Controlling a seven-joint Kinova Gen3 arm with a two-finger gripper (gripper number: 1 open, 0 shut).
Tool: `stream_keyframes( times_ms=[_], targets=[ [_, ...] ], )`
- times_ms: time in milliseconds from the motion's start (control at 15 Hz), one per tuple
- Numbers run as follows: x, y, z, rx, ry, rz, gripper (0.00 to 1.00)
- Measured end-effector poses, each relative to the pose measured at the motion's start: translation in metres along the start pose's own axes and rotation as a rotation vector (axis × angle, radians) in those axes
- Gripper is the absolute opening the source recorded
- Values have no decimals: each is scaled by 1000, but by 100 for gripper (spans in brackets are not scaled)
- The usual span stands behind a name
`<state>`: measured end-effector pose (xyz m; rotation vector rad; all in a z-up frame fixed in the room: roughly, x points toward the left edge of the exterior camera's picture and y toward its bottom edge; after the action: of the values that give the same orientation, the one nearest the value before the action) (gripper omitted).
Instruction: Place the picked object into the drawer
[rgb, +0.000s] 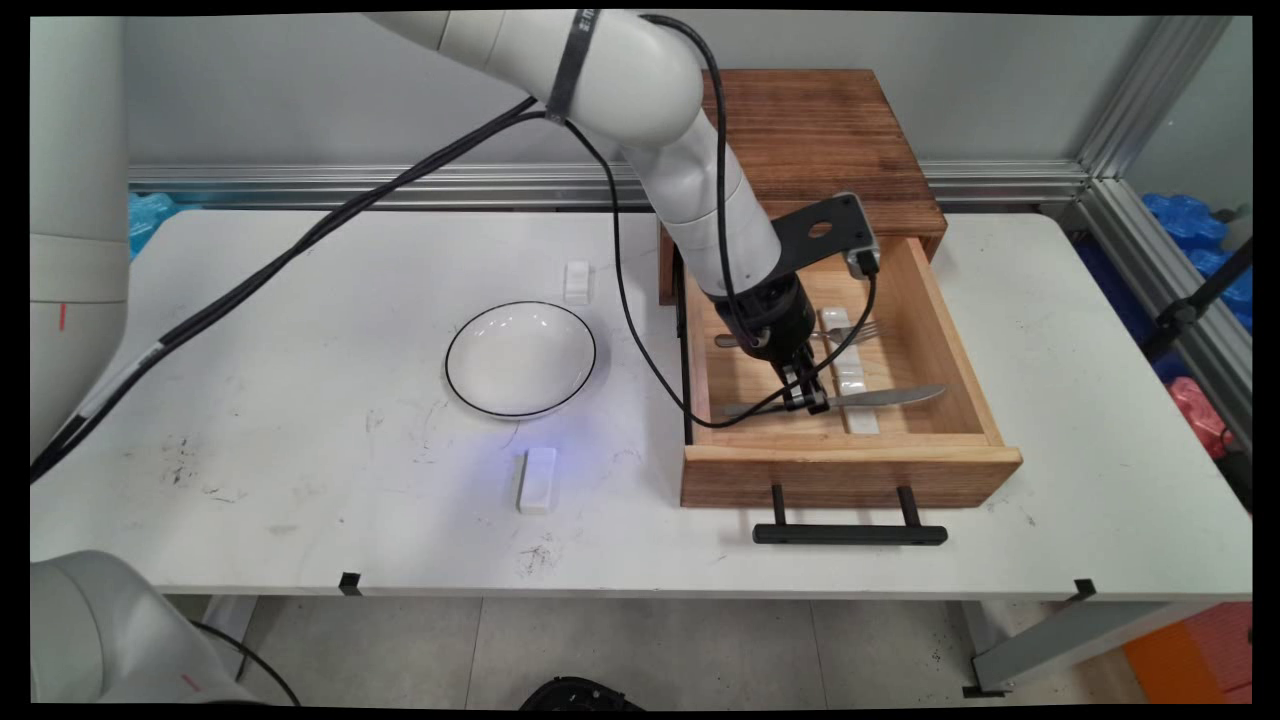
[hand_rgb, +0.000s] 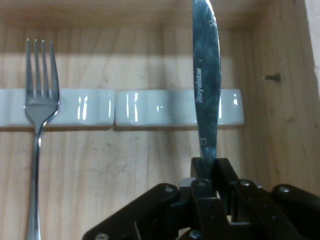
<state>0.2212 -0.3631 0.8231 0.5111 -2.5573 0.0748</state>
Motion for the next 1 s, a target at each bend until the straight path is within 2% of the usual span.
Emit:
stream_keyframes(
  times_ms=[1000],
  targets=[
    [-3,-6,18,12,0,-1,0]
  ],
)
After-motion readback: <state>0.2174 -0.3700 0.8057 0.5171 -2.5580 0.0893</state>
